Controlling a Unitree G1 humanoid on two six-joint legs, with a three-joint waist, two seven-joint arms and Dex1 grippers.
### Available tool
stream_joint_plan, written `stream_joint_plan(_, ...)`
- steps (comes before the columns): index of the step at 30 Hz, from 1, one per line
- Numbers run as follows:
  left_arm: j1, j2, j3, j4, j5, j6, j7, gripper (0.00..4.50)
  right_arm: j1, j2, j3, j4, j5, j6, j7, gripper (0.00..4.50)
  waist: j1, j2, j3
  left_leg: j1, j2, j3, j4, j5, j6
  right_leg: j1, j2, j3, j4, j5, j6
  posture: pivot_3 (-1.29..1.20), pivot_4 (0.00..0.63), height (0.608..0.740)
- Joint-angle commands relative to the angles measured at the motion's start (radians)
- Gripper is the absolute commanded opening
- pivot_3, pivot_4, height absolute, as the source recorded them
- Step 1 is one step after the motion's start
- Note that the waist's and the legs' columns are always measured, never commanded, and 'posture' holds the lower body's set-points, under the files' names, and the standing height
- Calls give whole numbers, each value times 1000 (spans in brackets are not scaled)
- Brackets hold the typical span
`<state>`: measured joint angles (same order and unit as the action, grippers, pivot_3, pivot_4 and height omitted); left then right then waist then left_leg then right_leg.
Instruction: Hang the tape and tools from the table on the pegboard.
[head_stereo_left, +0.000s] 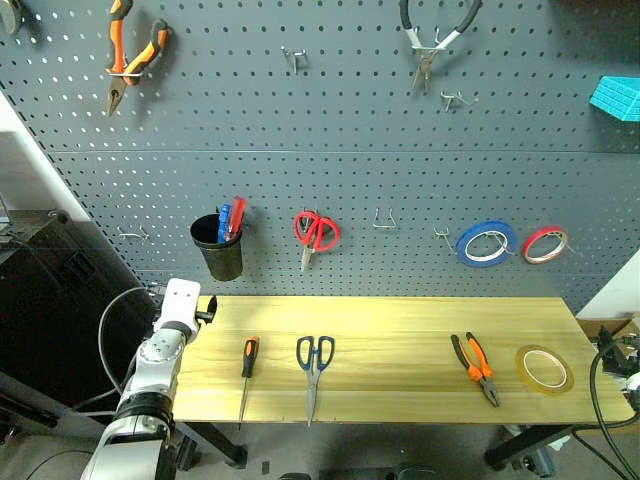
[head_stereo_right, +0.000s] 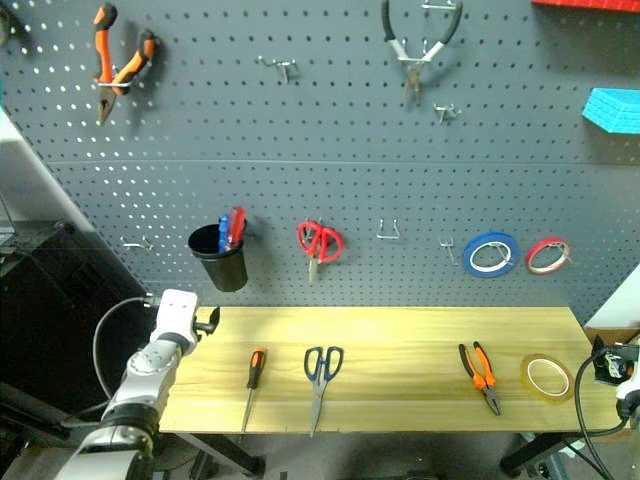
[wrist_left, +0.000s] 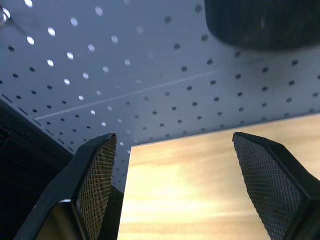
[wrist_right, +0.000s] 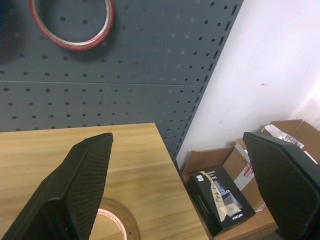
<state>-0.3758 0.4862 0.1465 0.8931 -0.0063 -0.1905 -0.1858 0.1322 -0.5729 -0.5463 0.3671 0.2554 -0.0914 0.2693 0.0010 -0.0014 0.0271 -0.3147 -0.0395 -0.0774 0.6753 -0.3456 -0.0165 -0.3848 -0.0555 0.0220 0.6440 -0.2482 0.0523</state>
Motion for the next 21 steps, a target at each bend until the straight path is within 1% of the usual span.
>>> stream_joint_plan(1,26,27,20,-107,-26,28,-41,3931,9,6,0,-84,9,14,8,4500,0,0,0,0,0,0,0,0,0,0,0,0,0,0,0,20,14,740)
stream_joint_plan(2,39,30,22,-132,-33,41,-57,3931,16,11,2,-102,8,22,8,4500,0,-1,1,0,0,0,0,0,0,0,0,0,0,0,0,21,29,740)
stream_joint_plan(3,50,31,23,-162,-48,55,-87,3931,17,15,5,-118,10,33,10,4500,-1,-1,3,0,0,0,0,0,0,0,0,0,0,0,0,21,29,740)
stream_joint_plan(4,62,34,24,-193,-58,65,-110,3931,22,19,7,-141,11,47,7,4500,-2,-2,6,0,0,0,0,0,0,0,0,0,1,0,0,21,46,740)
stream_joint_plan(7,92,44,20,-291,-71,114,-157,3931,37,28,24,-219,11,98,8,4500,-2,-2,22,0,0,0,0,0,0,0,0,0,1,0,0,14,75,740)
stream_joint_plan(9,111,47,23,-363,-89,159,-187,3931,57,27,41,-290,3,180,1,4500,-3,-2,36,0,1,0,0,0,0,0,0,0,1,0,0,10,102,740)
stream_joint_plan(10,131,50,2,-424,-89,175,-224,3931,74,26,57,-343,1,235,2,4500,-4,-4,48,0,1,0,0,0,0,1,0,0,1,0,0,4,123,740)
stream_joint_plan(12,166,58,-28,-524,-83,202,-274,3931,101,29,74,-431,10,315,4,4500,-5,-2,61,0,4,-1,0,0,0,0,0,-1,1,0,0,-5,141,740)
stream_joint_plan(16,237,53,-106,-753,-113,296,-396,3931,123,29,107,-557,32,418,30,4500,-9,1,99,-5,7,0,0,0,0,-3,-1,-1,0,-1,-1,-28,182,740)
stream_joint_plan(17,246,56,-133,-804,-114,314,-427,3931,122,28,115,-575,38,442,38,4500,-10,1,109,-6,8,0,1,0,1,-4,-1,-2,0,-1,-1,-33,187,740)
stream_joint_plan(18,244,67,-182,-854,-81,301,-461,3931,117,15,133,-582,42,467,64,4500,-10,1,118,-7,8,0,1,0,1,-5,-1,-2,0,-1,-1,-39,196,740)
stream_joint_plan(21,209,69,-257,-938,-57,319,-514,3931,86,-23,174,-567,55,545,127,4500,-12,-1,138,-10,10,-1,1,0,1,-6,-1,-5,-1,-1,-1,-49,210,740)
